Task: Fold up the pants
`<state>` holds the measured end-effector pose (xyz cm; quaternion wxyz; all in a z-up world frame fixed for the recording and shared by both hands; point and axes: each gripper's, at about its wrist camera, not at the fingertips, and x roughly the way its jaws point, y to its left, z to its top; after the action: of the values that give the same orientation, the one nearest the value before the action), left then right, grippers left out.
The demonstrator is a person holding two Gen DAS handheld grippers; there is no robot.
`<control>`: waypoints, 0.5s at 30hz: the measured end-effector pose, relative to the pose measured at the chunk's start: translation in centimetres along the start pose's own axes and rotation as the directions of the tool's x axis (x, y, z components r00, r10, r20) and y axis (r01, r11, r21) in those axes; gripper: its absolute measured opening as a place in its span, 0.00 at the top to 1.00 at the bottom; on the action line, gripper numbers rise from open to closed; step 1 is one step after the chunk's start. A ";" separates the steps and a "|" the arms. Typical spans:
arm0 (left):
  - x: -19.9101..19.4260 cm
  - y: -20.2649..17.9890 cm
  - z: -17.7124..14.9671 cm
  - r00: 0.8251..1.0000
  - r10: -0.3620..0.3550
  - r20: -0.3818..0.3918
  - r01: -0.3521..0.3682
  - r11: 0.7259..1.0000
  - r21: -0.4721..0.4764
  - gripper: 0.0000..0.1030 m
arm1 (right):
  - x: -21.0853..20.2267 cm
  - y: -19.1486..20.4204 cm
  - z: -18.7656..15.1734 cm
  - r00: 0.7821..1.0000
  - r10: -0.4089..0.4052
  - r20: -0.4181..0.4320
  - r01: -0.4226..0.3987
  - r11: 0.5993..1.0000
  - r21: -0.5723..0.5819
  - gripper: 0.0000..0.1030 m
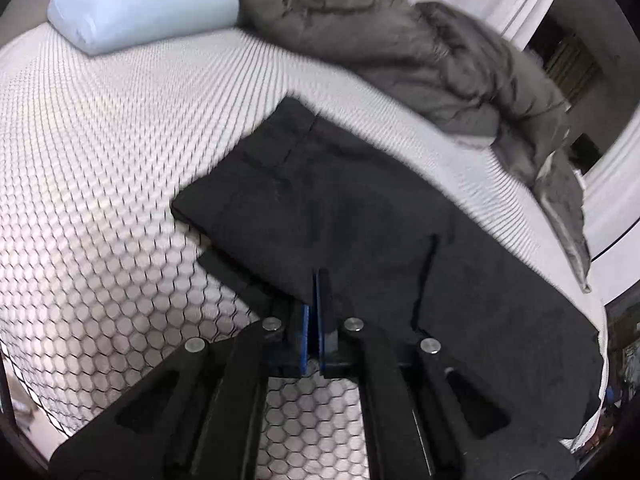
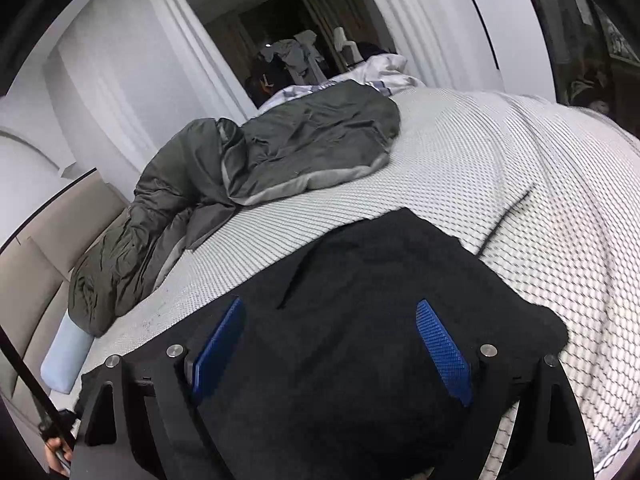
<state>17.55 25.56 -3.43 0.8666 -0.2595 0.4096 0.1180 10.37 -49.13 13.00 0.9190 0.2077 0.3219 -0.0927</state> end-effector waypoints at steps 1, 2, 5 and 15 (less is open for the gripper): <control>-0.3 0.0 -0.5 1.000 0.008 0.010 -0.008 1.000 0.002 0.99 | -0.2 -0.4 0.0 1.000 -0.005 0.000 0.005 1.000 0.009 0.14; -1.0 -0.4 -0.7 0.999 0.030 0.031 -0.031 1.000 0.008 0.90 | -0.5 -1.2 -0.2 1.000 -0.016 0.001 0.016 1.000 0.025 0.14; -3.3 -1.9 -1.8 0.996 0.040 0.086 -0.044 0.998 0.042 0.27 | -2.0 -3.3 -0.7 0.998 -0.057 0.006 0.056 0.996 0.066 0.14; -6.0 -15.7 -6.4 0.975 -0.194 0.106 0.150 0.933 0.327 0.01 | -1.6 -11.4 -2.5 0.996 -0.021 -0.091 0.050 0.941 0.334 0.17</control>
<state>16.11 8.97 3.40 0.9300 -0.1431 0.3386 -0.0083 4.29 -58.19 8.57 0.8536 0.3593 0.3444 -0.1536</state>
